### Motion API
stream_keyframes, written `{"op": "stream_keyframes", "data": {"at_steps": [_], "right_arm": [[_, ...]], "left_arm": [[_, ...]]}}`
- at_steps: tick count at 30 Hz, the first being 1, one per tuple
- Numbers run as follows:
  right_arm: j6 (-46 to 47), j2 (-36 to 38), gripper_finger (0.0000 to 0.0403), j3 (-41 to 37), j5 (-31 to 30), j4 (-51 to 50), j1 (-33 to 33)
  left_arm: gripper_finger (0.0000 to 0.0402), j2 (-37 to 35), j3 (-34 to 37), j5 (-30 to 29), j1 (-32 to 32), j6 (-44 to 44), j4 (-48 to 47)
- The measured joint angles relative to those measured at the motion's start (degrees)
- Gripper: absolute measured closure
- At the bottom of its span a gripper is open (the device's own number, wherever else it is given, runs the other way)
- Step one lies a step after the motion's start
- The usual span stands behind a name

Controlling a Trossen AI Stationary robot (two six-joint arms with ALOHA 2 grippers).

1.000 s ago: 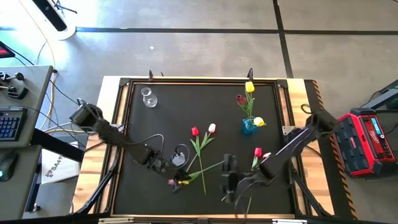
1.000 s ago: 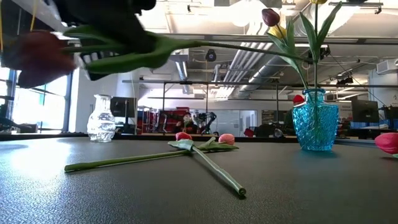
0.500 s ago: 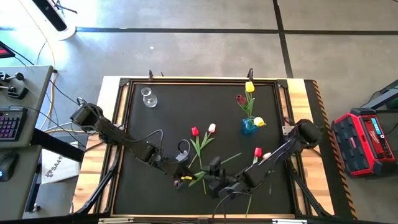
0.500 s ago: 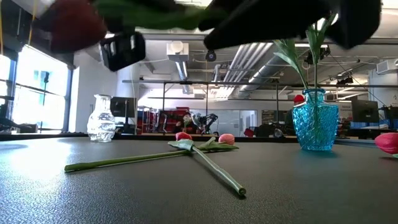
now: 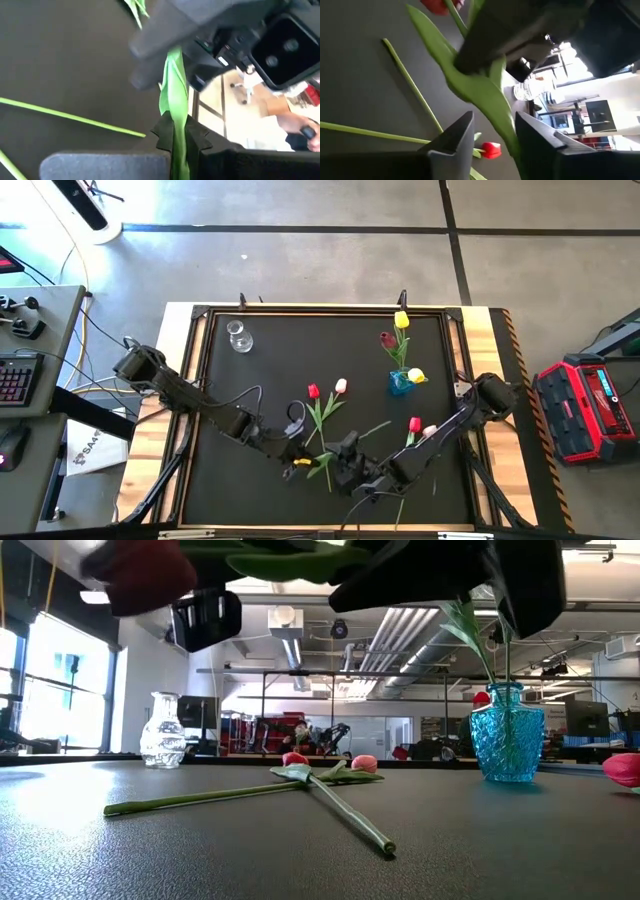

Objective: Sort flowers into vase by color
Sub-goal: Put the dark red flower into the blue vase

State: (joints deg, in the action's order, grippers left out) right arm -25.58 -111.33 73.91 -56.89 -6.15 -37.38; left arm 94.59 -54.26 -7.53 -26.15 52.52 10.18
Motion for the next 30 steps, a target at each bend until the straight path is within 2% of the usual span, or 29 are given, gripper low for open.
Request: {"op": "stream_keyframes", "data": {"at_steps": [5, 14, 22, 25, 30], "right_arm": [[-0.42, 0.00, 0.0293, 0.00, -1.14, -0.07, -0.30], [-2.74, 0.00, 0.0303, 0.00, -3.03, -0.66, -0.38], [-2.63, 0.02, 0.0393, 0.00, -3.12, -0.91, -0.12], [1.41, 0.01, 0.0391, -0.01, -4.33, -0.48, -0.12], [9.56, 0.17, 0.0398, -0.04, -7.05, -1.65, -0.23]], "left_arm": [[0.0401, 0.00, 0.02, -2.66, 0.47, 2.40, -0.38], [0.0401, 0.00, 0.02, -3.55, 1.01, 2.89, -0.05], [0.0401, 0.04, 0.07, -5.07, 1.01, 3.31, -0.12], [0.0401, 0.04, 0.07, -4.62, 1.01, 3.59, 0.11], [0.0401, -0.97, 0.07, -4.76, 0.71, -2.45, 0.24]]}}
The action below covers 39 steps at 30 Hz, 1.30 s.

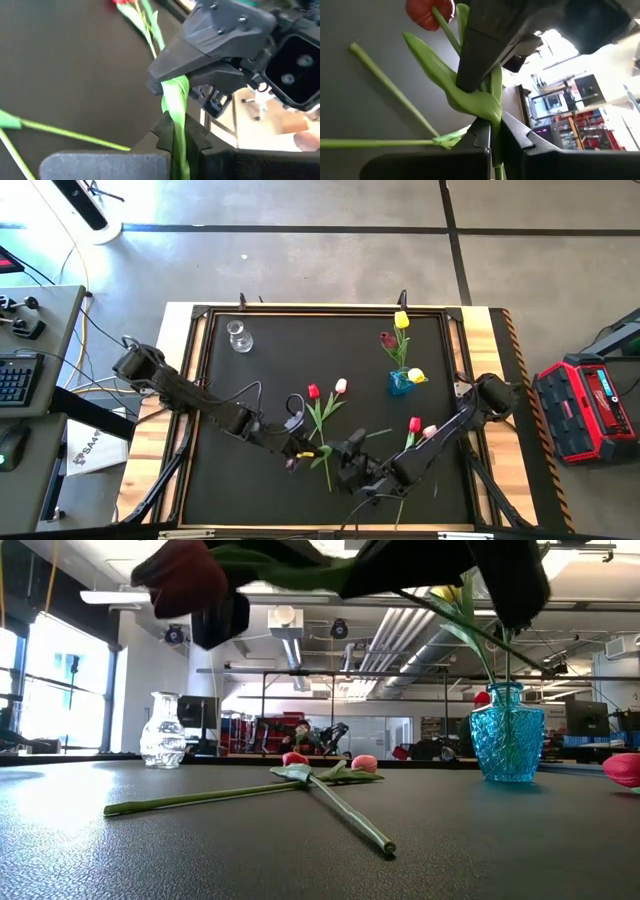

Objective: Sort flowers into vase by color
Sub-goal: Put the dark red flower into the blue vase

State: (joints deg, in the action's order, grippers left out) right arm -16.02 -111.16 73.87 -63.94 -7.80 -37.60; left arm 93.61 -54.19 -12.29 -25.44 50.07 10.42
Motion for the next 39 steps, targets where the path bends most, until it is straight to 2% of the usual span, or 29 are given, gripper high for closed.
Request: {"op": "stream_keyframes", "data": {"at_steps": [4, 7, 10, 15, 20, 23, 26, 29, 33, 37, 39], "right_arm": [[0.58, 0.24, 0.0393, 0.11, -1.04, 1.39, 0.36], [-0.45, 0.31, 0.0398, 0.11, 0.06, 2.85, 0.65], [-2.24, 0.37, 0.0400, 0.22, 0.43, 4.68, 0.70], [-2.55, 2.14, 0.0401, -0.02, 0.07, 2.64, 0.70], [8.85, 8.14, 0.0402, -0.02, -1.48, -6.41, 0.91], [17.47, 12.43, 0.0402, -0.02, -1.55, -13.20, 0.98], [23.18, 16.68, 0.0402, -0.02, -1.98, -17.34, 0.59], [24.99, 20.39, 0.0402, -0.48, -3.92, -18.21, -0.46], [26.97, 25.45, 0.0402, -3.46, -14.77, -21.45, -2.06], [40.61, 32.76, 0.0403, -8.54, -25.05, -28.84, -3.21], [49.67, 36.53, 0.0403, -10.99, -26.03, -34.27, -4.78]], "left_arm": [[0.0398, -2.41, 0.09, -2.47, -0.36, -3.47, -0.43], [0.0380, -3.99, 0.17, -2.51, -0.55, -6.24, -0.22], [0.0347, -4.64, 0.15, -2.23, -1.00, -6.60, 0.09], [0.0274, -4.86, 0.00, 2.24, -1.15, -8.00, -0.53], [0.0217, -6.90, -0.04, 7.36, -2.51, -13.17, 2.23], [0.0201, -10.00, -0.07, 6.89, -3.51, -17.00, 2.33], [0.0198, -13.62, -0.07, 2.42, -4.77, -21.73, 2.20], [0.0200, -16.33, -0.07, -6.41, -7.15, -27.99, 1.96], [0.0206, -17.11, -0.07, -18.01, -10.20, -35.63, 1.14], [0.0211, -15.91, -0.07, -23.76, -11.73, -38.27, -0.03], [0.0213, -14.55, 0.00, -25.39, -11.92, -39.33, -0.58]]}}
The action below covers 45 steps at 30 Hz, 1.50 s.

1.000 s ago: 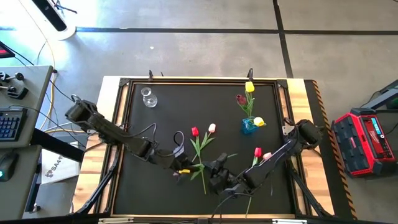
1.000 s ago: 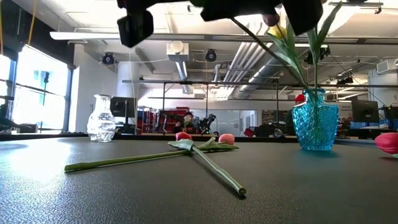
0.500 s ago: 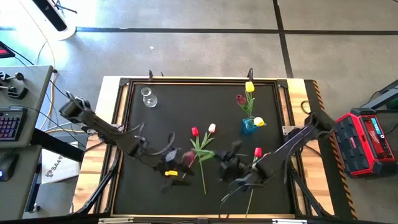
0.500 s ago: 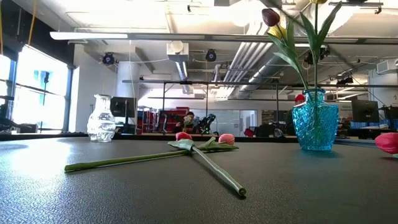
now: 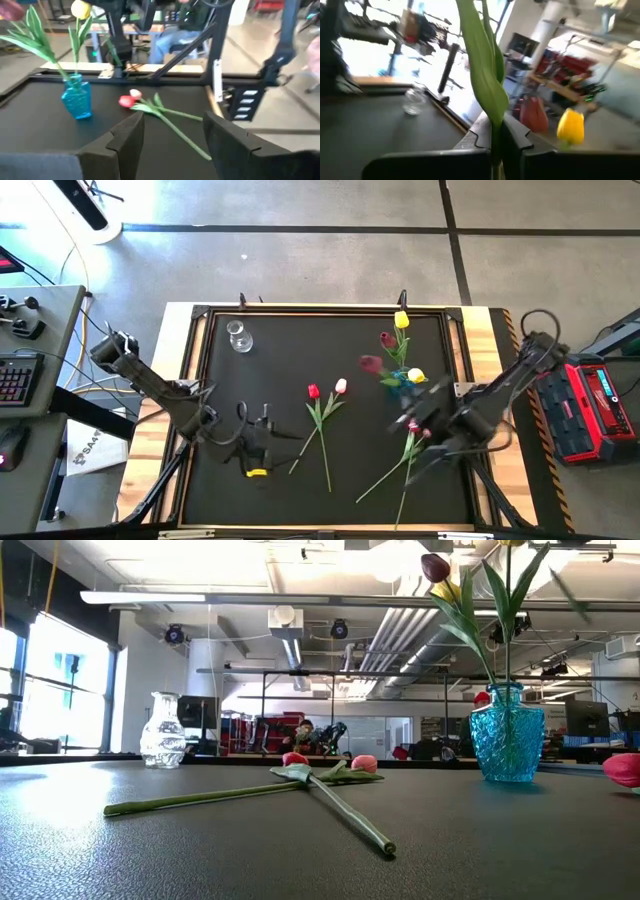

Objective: Sort flowers into vase by color
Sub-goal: Put the dark red flower into the blue vase

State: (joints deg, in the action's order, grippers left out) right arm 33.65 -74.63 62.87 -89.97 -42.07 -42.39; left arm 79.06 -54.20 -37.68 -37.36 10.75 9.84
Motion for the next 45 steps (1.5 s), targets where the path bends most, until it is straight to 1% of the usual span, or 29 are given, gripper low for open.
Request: {"op": "stream_keyframes", "data": {"at_steps": [2, 4, 6, 8, 10, 13, 19, 21, 26, 29, 31, 35, 37, 40, 44, 45], "right_arm": [[7.71, 3.57, 0.0403, -2.32, 0.02, -4.56, -1.84], [12.69, 6.74, 0.0403, -4.38, -0.05, -7.14, -3.46], [14.77, 9.22, 0.0403, -5.99, 0.00, -8.18, -4.86], [14.98, 11.61, 0.0403, -6.79, 0.00, -8.48, -5.93], [13.70, 13.71, 0.0403, -6.77, -0.05, -8.92, -6.64], [8.55, 16.35, 0.0403, -5.82, -0.03, -9.50, -6.74], [-2.04, 21.26, 0.0403, -2.80, -0.03, -9.50, -4.60], [-5.02, 22.52, 0.0403, -1.51, -0.09, -9.42, -3.41], [-7.03, 24.66, 0.0403, 0.85, -0.07, -9.44, 0.19], [-3.27, 26.15, 0.0402, 0.87, 0.63, -9.56, 2.68], [-1.97, 27.43, 0.0400, 0.87, 3.74, -9.55, 4.06], [-4.90, 30.12, 0.0398, 0.87, 11.60, -7.23, 5.78], [-11.33, 31.09, 0.0398, 0.87, 17.13, -2.84, 6.83], [-21.15, 32.06, 0.0397, 0.87, 23.93, 8.51, 8.72], [-39.88, 32.41, 0.0397, 0.87, 38.38, 24.34, 11.57], [-44.05, 32.31, 0.0397, 0.87, 41.05, 27.53, 12.21]], "left_arm": [[0.0216, 1.55, 0.00, -0.67, 0.29, -0.64, 0.37], [0.0218, 3.24, 0.00, -1.79, 1.02, -1.18, 0.31], [0.0220, 5.06, 0.00, -3.30, 2.42, -2.46, 0.09], [0.0222, 6.75, 0.00, -4.57, 4.26, -4.75, -0.77], [0.0223, 8.18, 0.00, -4.82, 6.80, -6.50, -1.57], [0.0223, 9.63, 0.00, -3.42, 11.36, -7.94, -2.65], [0.0223, 10.28, 0.03, 6.39, 20.41, -8.95, -3.93], [0.0223, 10.28, 0.03, 8.25, 22.63, -9.08, -4.68], [0.0223, 10.28, 0.03, 10.43, 26.54, -12.71, -4.46], [0.0223, 10.28, 0.03, 12.54, 28.61, -15.71, -4.20], [0.0223, 10.28, 0.03, 14.14, 29.86, -17.95, -3.89], [0.0223, 10.28, 0.03, 15.65, 32.10, -20.87, -3.81], [0.0223, 10.28, 0.03, 15.66, 33.06, -22.04, -3.59], [0.0223, 10.28, 0.03, 15.71, 34.52, -24.92, -1.72], [0.0223, 10.28, 0.03, 15.73, 36.18, -28.27, 1.19], [0.0223, 10.28, 0.03, 15.73, 36.57, -29.40, 2.23]]}}
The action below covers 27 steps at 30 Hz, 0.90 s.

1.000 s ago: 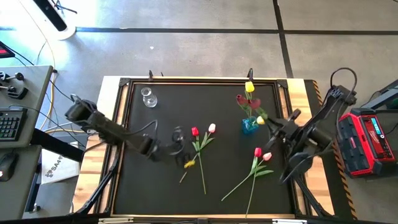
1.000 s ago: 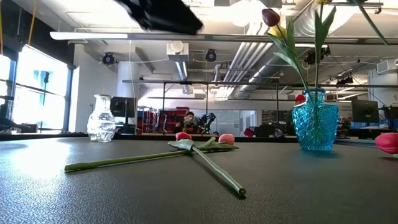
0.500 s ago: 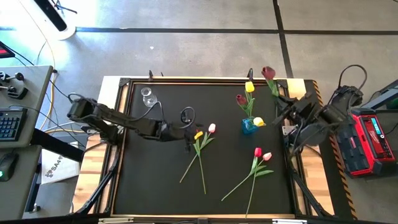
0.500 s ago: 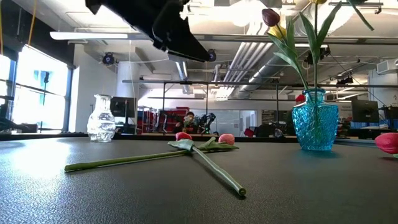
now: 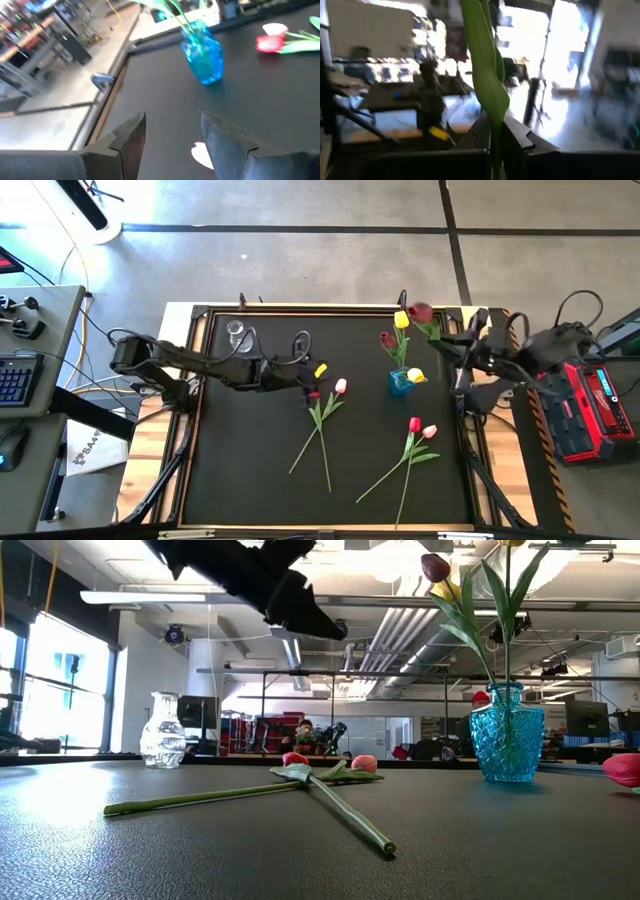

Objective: Sort flowers into vase by color
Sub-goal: Put the dark red flower into the blue vase

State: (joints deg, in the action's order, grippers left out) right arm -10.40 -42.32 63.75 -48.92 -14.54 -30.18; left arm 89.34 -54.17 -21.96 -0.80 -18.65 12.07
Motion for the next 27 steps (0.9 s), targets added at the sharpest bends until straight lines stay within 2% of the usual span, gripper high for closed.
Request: {"op": "stream_keyframes", "data": {"at_steps": [2, 6, 10, 16, 20, 27], "right_arm": [[-5.44, -0.18, 0.0397, 0.00, 1.57, 4.61, 1.31], [-15.93, -0.41, 0.0400, -3.33, 0.26, 13.08, 5.13], [-24.48, -0.32, 0.0401, -11.15, 1.03, 28.05, 10.18], [-31.60, 0.15, 0.0402, -25.70, 2.90, 54.42, 16.10], [-31.42, 3.70, 0.0402, -33.25, 1.86, 63.19, 16.33], [-22.97, 10.85, 0.0402, -42.81, 1.30, 63.48, 16.01]], "left_arm": [[0.0223, 0.00, -0.03, 0.00, 0.73, -1.95, 1.72], [0.0223, 0.00, -0.04, 0.02, 2.18, -4.63, 3.00], [0.0223, 0.00, -0.04, 0.01, 3.71, -6.02, 2.83], [0.0223, 0.00, -0.04, 0.38, 5.64, -6.04, 2.27], [0.0223, 0.00, -0.04, 0.37, 6.10, -6.04, -0.95], [0.0223, 0.00, -0.04, 0.39, 6.19, -5.49, -3.19]]}}
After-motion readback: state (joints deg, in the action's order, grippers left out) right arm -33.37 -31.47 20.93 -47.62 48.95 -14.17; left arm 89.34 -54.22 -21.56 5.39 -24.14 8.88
